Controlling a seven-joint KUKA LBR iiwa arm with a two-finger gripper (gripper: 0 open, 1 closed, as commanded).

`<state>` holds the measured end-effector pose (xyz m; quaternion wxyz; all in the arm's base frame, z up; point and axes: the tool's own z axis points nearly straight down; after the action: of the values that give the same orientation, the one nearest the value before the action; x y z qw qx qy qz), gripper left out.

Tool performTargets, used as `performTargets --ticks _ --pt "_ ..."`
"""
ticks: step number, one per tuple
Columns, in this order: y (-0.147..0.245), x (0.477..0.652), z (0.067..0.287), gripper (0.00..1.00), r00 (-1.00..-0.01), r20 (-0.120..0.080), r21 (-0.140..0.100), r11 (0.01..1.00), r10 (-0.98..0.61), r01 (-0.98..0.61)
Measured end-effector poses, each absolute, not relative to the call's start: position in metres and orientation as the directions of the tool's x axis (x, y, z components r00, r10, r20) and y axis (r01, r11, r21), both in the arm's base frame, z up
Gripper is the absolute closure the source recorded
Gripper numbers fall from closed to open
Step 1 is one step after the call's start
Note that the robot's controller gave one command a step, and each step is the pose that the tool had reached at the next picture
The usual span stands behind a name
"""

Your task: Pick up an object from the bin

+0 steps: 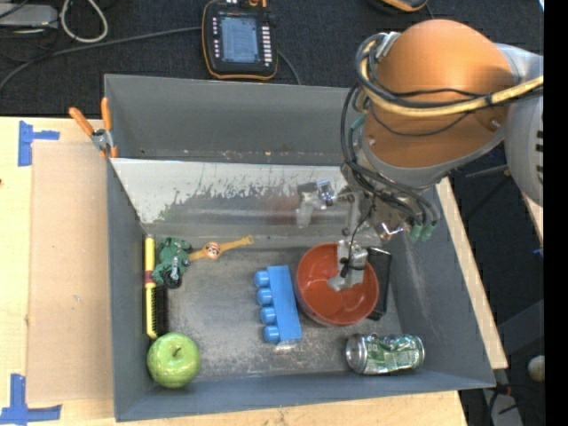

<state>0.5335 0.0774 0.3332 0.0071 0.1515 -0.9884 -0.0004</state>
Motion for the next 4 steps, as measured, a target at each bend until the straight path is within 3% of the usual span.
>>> performTargets --ticks 1,2,3,4 --pt "0.146 0.491 0.261 0.0 -0.987 0.001 0.005 0.987 -0.158 -0.158" --pt "0.128 0.487 0.349 0.0 -0.968 0.005 0.003 0.968 -0.253 -0.253" --pt "0.126 0.495 0.312 0.0 -0.995 0.009 0.005 0.995 -0.104 -0.104" --pt "0.111 0.513 0.379 0.0 -0.991 0.005 0.005 0.991 -0.133 -0.133"
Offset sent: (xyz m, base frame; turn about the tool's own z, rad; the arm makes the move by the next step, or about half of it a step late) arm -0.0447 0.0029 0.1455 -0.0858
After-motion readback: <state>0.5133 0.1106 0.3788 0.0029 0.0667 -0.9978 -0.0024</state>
